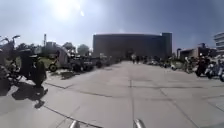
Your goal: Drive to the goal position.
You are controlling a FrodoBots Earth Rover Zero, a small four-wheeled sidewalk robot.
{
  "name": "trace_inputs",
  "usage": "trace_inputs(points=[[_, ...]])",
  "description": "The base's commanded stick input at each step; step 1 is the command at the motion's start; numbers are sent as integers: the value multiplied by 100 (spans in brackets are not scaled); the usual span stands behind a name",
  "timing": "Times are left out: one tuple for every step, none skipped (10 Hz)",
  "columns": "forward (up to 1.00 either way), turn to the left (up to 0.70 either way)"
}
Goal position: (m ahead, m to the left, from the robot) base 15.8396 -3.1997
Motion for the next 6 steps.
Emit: trace_inputs(points=[[85, 0], [85, 0], [85, 0], [85, 0], [85, 0], [85, 0]])
